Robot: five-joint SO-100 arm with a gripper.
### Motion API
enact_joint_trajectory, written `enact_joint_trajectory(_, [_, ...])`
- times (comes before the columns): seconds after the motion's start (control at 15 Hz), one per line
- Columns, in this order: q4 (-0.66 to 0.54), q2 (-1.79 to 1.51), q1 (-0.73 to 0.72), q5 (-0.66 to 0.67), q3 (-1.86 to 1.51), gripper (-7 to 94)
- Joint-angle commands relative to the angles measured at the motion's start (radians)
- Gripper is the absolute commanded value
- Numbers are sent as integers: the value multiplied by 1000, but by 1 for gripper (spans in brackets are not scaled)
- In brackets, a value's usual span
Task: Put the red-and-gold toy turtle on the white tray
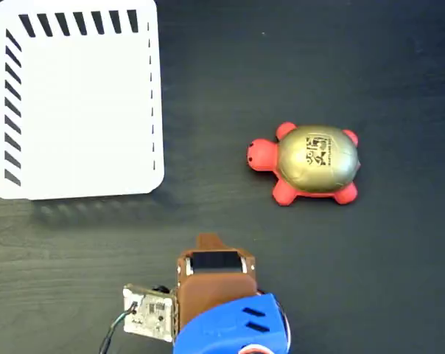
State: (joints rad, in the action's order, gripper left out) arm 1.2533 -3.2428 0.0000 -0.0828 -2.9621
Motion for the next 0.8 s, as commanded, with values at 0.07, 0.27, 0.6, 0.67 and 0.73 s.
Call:
enact_joint_trajectory(0.07, [5,-8,-43,17,37,0])
enact_joint_trajectory(0.27, [5,-8,-60,31,37,0])
enact_joint_trajectory(0.6, [-100,285,-6,32,183,0])
enact_joint_trajectory(0.67, [-118,397,31,52,256,0])
enact_joint_trajectory(0.73, [-112,512,74,83,342,0])
